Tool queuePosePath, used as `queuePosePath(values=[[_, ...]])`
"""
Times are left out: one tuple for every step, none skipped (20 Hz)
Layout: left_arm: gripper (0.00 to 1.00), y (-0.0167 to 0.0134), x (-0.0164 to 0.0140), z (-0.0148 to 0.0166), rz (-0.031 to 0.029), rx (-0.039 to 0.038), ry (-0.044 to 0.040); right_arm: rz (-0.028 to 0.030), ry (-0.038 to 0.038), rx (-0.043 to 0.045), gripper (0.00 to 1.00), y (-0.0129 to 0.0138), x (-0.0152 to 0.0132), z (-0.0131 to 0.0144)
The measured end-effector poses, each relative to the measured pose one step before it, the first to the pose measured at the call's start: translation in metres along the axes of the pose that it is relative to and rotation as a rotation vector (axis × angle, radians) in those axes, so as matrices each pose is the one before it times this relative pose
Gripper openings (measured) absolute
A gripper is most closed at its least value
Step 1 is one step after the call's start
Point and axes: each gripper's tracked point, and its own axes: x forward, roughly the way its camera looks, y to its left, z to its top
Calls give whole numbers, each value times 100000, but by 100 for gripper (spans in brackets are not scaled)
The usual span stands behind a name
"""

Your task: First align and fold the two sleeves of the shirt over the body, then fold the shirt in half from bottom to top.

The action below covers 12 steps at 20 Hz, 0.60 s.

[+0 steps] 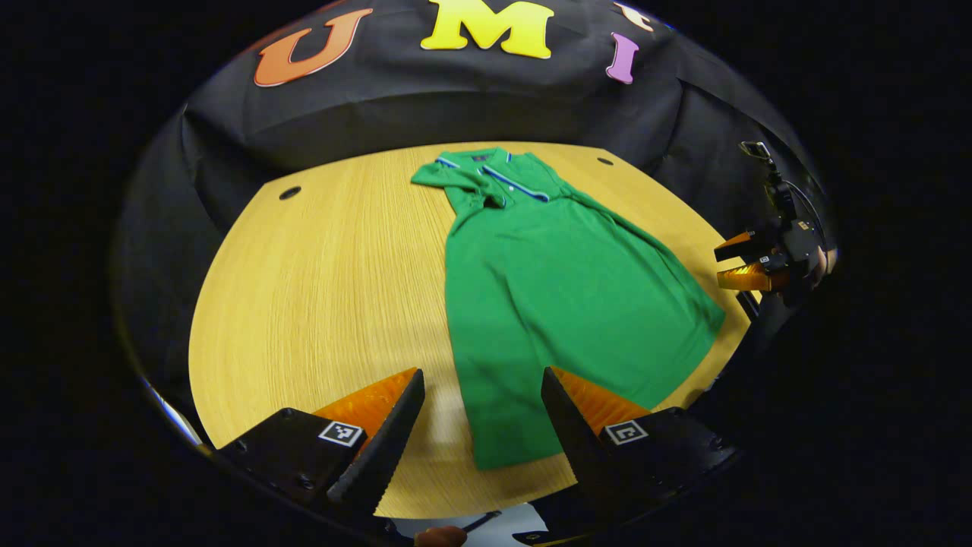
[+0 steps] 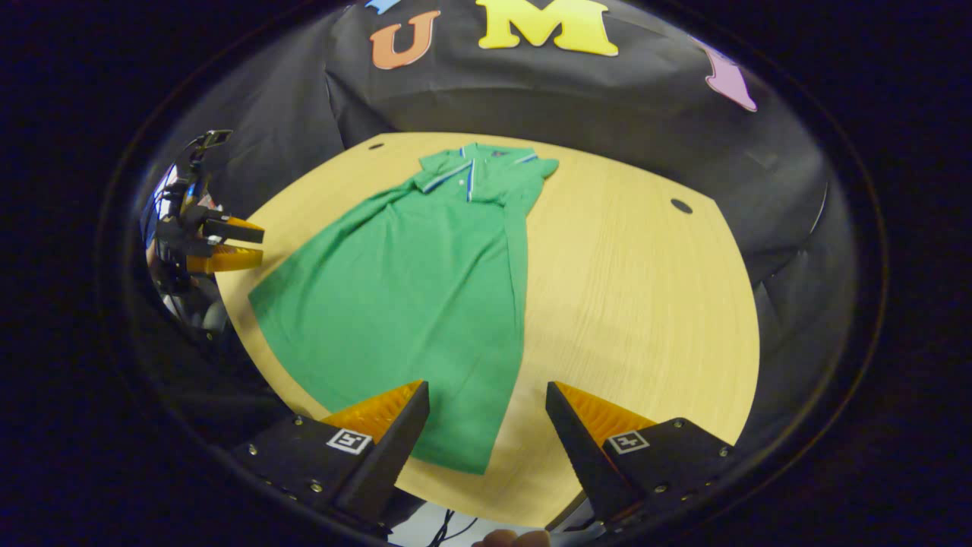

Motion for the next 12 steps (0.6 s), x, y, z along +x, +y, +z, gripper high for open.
queuePosePath(values=[[99, -365, 1, -1093, -1280, -789, 2330, 497, 1577, -334, 96, 80, 202, -905], [99, -359, 47, -1095, -1217, -954, 2204, 597, 1576, -793, 96, 304, 170, -797], [100, -347, -6, -864, -1245, -958, 1959, 776, 943, -1174, 96, 338, 114, -528], [99, -315, 83, -511, -1000, -615, 1117, 633, 689, -1181, 96, 194, 201, -365], [99, -222, 149, -84, -338, -274, 526, 756, 637, -917, 96, 337, 260, -207], [100, 81, 173, 123, 83, -251, 260, 754, 379, -631, 96, 318, 305, -217], [100, 267, 169, 27, 437, -464, 492, 544, 586, -580, 96, 363, 448, -111], [100, 25, 98, 131, 105, -984, 566, 144, 472, -641, 96, 197, 252, -266], [100, -167, 45, -61, -561, -1308, 870, 167, 457, -548, 96, 171, 317, -157], [100, 166, -147, -13, 570, -327, 384, -556, 375, -903, 96, 34, 112, 25], [100, -3, -24, 23, -44, 1005, -495, -746, -818, -1412, 97, -118, 194, 198], [100, 36, 277, -146, 685, 1237, 947, -341, 318, -483, 96, 115, 116, -51]])
